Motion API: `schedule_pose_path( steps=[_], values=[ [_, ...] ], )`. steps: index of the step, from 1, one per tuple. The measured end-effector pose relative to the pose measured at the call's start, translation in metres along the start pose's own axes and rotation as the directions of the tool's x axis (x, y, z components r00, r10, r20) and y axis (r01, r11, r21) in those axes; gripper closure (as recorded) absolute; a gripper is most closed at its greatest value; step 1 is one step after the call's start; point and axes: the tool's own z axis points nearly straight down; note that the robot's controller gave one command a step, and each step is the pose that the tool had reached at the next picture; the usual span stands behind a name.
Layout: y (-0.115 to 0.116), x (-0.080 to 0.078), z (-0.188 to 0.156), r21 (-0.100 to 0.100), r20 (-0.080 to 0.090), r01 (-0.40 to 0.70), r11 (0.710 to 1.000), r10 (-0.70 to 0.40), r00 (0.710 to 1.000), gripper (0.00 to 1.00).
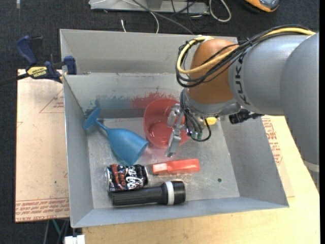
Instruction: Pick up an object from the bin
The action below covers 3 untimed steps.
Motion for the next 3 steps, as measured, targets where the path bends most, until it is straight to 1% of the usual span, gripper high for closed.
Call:
schedule_pose_path(
  steps=[1,2,3],
  values=[
    [-0.0190,0.0074,0.0482,-0.001,0.002,0.433,0.901,-0.433,0.901,1.00],
    [-0.0192,0.0075,0.0493,-0.001,0.004,0.432,0.902,-0.432,0.902,0.00],
    [-0.0188,0.0070,0.0482,-0.001,0.006,0.433,0.901,-0.433,0.901,1.00]
  ],
)
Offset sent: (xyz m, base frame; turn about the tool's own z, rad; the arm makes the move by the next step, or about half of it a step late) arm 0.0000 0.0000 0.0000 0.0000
